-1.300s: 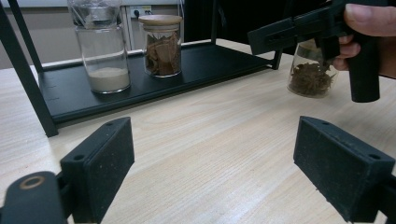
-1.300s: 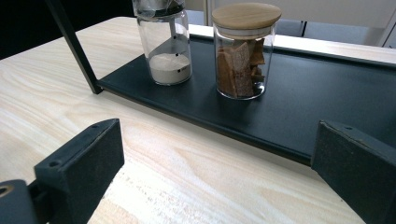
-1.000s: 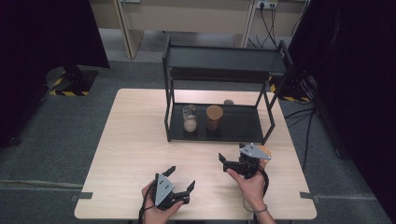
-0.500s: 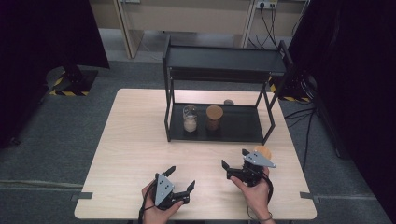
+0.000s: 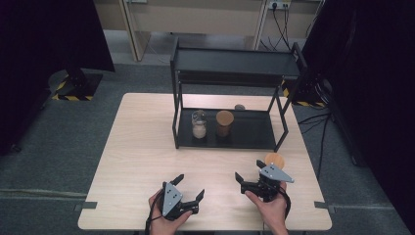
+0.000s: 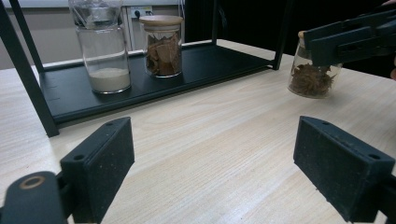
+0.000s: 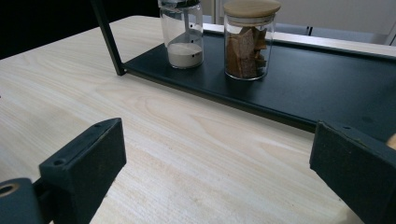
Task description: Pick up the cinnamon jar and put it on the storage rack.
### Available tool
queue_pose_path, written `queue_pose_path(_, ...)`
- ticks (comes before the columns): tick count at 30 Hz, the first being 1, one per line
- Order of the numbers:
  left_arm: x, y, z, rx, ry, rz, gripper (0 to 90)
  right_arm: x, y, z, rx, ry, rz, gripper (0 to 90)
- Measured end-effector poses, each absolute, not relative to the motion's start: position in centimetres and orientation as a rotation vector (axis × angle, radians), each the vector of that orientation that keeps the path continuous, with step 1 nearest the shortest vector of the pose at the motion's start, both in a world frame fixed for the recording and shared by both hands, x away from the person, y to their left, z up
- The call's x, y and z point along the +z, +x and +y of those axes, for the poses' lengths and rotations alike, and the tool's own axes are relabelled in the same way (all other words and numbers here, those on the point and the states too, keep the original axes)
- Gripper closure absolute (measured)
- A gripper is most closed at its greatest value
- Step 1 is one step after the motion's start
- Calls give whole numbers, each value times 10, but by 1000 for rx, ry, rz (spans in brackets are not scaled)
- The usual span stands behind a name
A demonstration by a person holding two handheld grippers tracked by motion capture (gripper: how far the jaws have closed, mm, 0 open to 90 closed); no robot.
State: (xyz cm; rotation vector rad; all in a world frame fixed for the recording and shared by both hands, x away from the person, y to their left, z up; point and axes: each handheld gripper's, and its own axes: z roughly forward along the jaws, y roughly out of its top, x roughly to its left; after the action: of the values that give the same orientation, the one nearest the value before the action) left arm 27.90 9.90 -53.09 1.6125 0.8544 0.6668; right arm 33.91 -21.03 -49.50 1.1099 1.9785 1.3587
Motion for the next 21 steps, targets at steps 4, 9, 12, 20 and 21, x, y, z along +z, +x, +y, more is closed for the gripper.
queue_pose_path(4,-531,279,99,668,1613,854,120,-495,335,-213,1356,1107,1982,40)
queue_pose_path(9,-531,279,99,669,1612,854,120,-495,327,-220,1351,1109,1977,40)
queue_pose_path(12,-531,279,99,670,1612,854,121,-495,323,-223,1347,1107,1974,40)
queue_pose_path(20,-531,279,99,670,1612,855,121,-495,313,-229,1338,1103,1973,40)
queue_pose_path(21,-531,279,99,669,1612,855,121,-496,311,-231,1336,1107,1975,40)
